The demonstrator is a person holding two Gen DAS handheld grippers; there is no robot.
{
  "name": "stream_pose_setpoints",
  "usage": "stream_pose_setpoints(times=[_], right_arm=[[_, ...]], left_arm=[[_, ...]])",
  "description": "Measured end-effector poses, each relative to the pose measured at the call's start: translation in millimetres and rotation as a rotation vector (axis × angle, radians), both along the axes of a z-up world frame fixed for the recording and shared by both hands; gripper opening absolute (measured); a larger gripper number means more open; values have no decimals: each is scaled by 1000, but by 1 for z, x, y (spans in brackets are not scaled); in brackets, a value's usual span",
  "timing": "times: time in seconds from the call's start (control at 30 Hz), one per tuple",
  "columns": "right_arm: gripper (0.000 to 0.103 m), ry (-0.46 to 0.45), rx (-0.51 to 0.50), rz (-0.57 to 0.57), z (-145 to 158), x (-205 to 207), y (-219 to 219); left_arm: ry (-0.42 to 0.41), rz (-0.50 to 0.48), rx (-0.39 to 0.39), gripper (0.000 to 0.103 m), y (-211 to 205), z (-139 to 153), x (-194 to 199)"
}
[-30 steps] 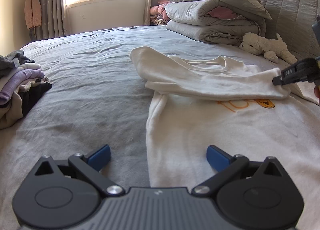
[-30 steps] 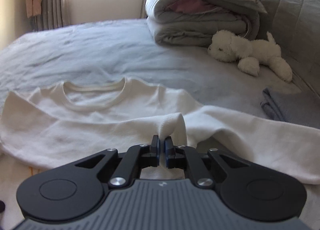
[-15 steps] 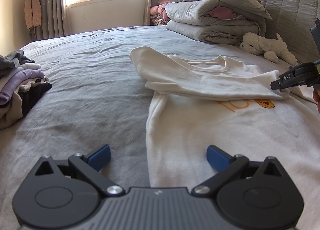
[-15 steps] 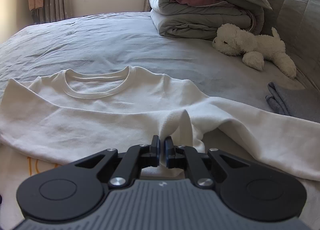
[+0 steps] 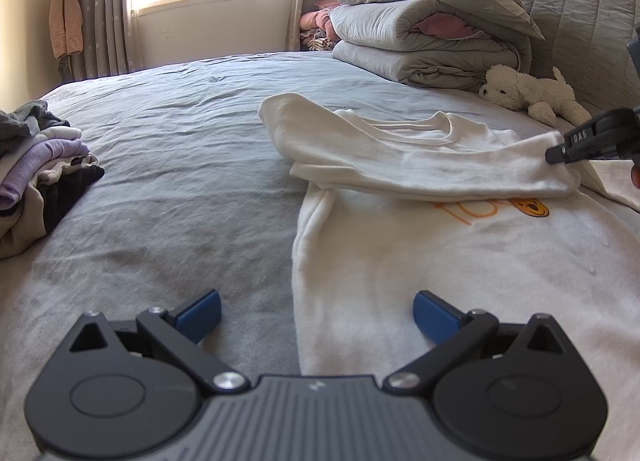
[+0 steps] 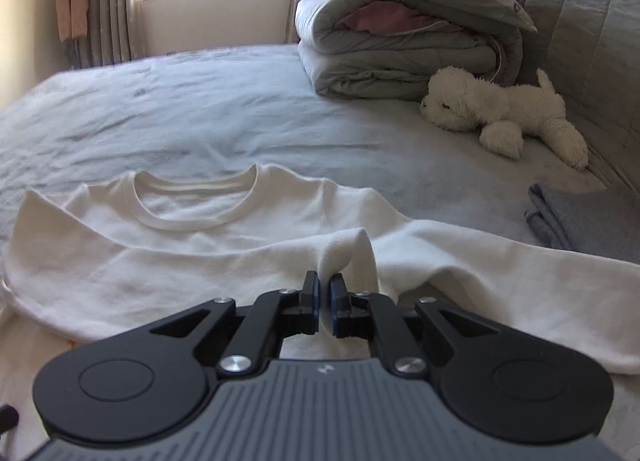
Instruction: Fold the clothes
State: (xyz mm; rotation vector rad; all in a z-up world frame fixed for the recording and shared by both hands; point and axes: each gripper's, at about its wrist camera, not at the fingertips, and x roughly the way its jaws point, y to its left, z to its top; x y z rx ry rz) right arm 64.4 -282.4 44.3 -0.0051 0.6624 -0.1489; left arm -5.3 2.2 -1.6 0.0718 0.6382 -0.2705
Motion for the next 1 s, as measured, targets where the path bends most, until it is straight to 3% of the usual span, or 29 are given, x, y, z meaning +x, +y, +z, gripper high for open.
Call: stream_pose_setpoints(times=[1.0], right_arm=[[8,33,-2,12,-9,0,4]], left_arm=[[0,0,0,103,0,0,0]])
